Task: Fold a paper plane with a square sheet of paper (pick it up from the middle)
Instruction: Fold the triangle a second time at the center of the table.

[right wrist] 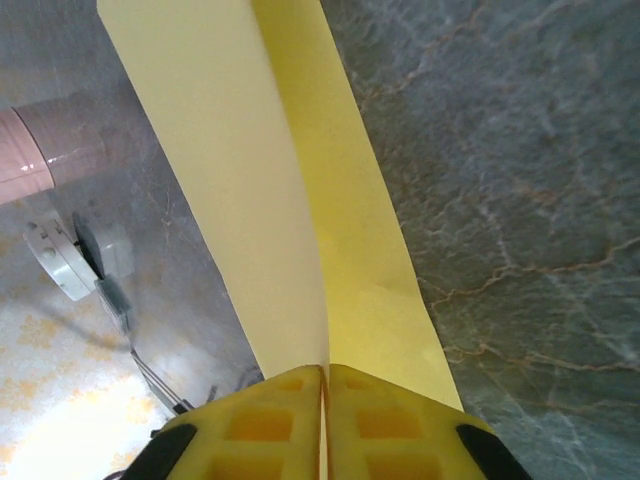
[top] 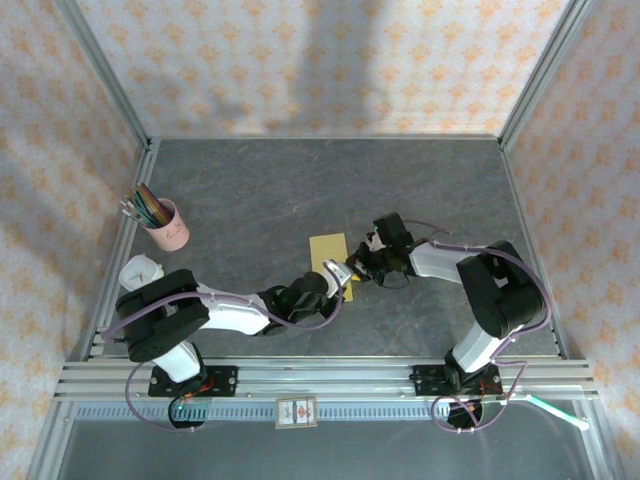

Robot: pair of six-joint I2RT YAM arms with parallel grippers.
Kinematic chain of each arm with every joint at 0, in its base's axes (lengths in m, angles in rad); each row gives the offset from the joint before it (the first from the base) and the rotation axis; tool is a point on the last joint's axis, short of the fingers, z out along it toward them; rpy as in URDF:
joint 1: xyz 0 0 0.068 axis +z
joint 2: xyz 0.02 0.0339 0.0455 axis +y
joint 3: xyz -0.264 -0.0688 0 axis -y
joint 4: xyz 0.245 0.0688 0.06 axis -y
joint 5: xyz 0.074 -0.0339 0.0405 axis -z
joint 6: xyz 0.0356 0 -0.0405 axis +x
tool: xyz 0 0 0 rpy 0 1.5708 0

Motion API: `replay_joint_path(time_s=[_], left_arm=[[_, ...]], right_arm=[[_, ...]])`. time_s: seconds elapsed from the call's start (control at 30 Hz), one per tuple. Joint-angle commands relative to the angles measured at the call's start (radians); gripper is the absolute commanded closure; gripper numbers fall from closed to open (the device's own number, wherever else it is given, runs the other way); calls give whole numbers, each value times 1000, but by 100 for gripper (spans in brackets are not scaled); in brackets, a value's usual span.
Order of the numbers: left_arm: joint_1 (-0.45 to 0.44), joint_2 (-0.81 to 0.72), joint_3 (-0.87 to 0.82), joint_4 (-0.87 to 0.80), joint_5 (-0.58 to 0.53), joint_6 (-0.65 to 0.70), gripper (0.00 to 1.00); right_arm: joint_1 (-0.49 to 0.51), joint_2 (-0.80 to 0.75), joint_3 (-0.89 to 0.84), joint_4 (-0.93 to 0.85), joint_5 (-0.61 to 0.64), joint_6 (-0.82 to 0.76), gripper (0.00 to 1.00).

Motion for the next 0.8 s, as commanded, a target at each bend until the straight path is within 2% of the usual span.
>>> replay_joint_path(time_s=[0.0,0.23,0.4,0.6,0.77], left_arm=[[34,-24,-20,62,154,-31,100],[82,-34,-50,129,309,-49,100],[93,-54,-60,143,398,-68,100],[101,-61,-72,136,417,-88,100],[103,-46,-75,141,411,-104,100]], right_arm=[[-14,-31,-18,14,4,3,85],[-66,-100,-12,-43,35,-59,72],[-76,-123,21,-57,110,-127,69],[-68,-93,64,30,107,-145,70],[-42,-94,112,-48,232,-213,70]])
